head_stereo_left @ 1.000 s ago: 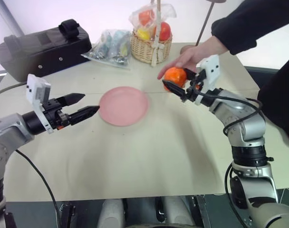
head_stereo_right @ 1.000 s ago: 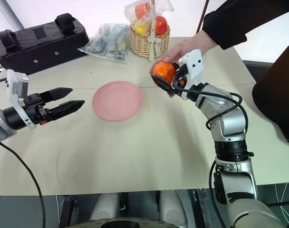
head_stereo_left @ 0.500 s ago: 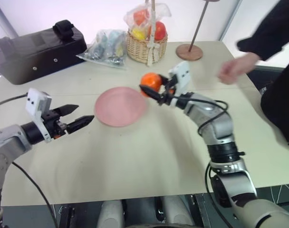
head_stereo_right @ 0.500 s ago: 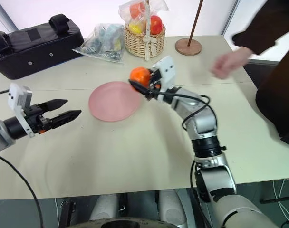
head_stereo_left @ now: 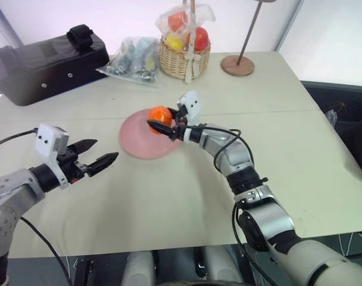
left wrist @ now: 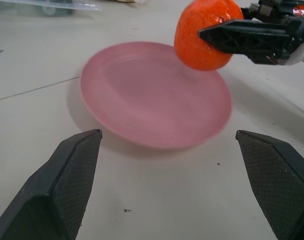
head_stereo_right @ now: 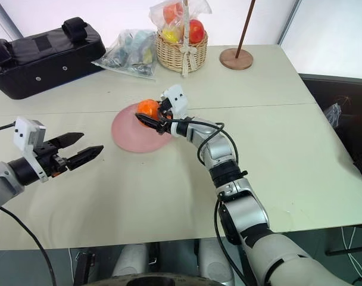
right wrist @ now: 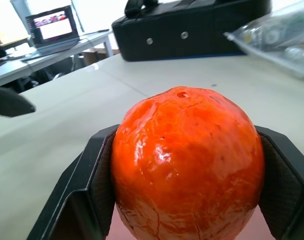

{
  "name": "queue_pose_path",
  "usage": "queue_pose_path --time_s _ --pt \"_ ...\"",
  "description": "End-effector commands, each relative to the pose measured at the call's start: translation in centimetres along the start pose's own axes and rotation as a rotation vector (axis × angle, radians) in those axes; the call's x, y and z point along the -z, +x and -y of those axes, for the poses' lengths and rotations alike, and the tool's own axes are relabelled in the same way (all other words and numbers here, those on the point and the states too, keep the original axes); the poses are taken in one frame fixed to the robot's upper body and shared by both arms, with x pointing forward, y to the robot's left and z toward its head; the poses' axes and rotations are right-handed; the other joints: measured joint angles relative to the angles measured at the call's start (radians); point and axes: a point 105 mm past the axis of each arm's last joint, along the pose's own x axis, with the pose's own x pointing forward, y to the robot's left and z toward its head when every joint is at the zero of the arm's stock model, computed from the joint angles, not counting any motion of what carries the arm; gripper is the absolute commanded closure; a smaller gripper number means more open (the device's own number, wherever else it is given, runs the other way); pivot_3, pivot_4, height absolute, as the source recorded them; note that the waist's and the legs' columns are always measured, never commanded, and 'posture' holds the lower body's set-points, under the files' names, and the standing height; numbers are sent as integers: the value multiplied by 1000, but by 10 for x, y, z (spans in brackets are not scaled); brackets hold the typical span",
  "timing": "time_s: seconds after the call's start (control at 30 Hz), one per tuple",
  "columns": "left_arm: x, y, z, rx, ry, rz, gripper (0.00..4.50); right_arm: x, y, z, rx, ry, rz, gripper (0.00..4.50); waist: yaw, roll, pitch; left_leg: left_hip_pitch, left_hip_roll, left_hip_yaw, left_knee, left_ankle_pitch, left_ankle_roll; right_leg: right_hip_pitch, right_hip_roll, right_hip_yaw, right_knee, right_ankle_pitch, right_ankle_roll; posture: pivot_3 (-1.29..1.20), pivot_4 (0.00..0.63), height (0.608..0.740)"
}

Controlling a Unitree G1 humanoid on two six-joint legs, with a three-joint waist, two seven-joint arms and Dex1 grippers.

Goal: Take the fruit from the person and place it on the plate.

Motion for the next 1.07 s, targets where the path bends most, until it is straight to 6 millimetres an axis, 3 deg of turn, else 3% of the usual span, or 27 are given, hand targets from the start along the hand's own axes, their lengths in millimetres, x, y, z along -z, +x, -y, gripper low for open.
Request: queue_pose_path --time_s 0.03,0.07,0.27,0.53,0.77,0.93,1.07 --pt "-14 -4 0 -19 41 50 0 -15 5 -5 -27 -10 44 437 0 0 0 0 0 0 0 0 0 0 0 0 0 0 0 0 150 740" --pt "-15 -4 -1 -26 44 53 0 -16 5 -4 -26 -9 52 31 0 0 0 0 0 0 0 0 0 0 0 0 0 0 0 0 150 740" --pt "-17 -3 -2 -34 44 63 0 -22 4 -2 -7 -32 73 31 0 0 0 0 0 0 0 0 0 0 0 0 0 0 0 0 150 740" --pt "-23 -3 -9 -71 52 89 0 -65 -16 6 21 -127 143 31 1 0 0 0 0 0 0 0 0 0 0 0 0 0 0 0 150 740" --pt "-33 -13 -32 -203 70 158 0 -72 -67 28 74 -237 59 31 3 0 0 0 0 0 0 0 0 0 -1 0 0 0 0 0 150 740" --pt "-32 -20 -37 -245 65 171 0 -75 -101 46 165 -285 6 31 1 0 0 0 0 0 0 0 0 0 0 0 0 0 0 0 150 740" --pt "-27 -26 -39 -275 56 177 0 -64 -125 61 267 -289 -45 31 0 0 0 0 0 0 0 0 0 0 0 0 0 0 0 0 150 740"
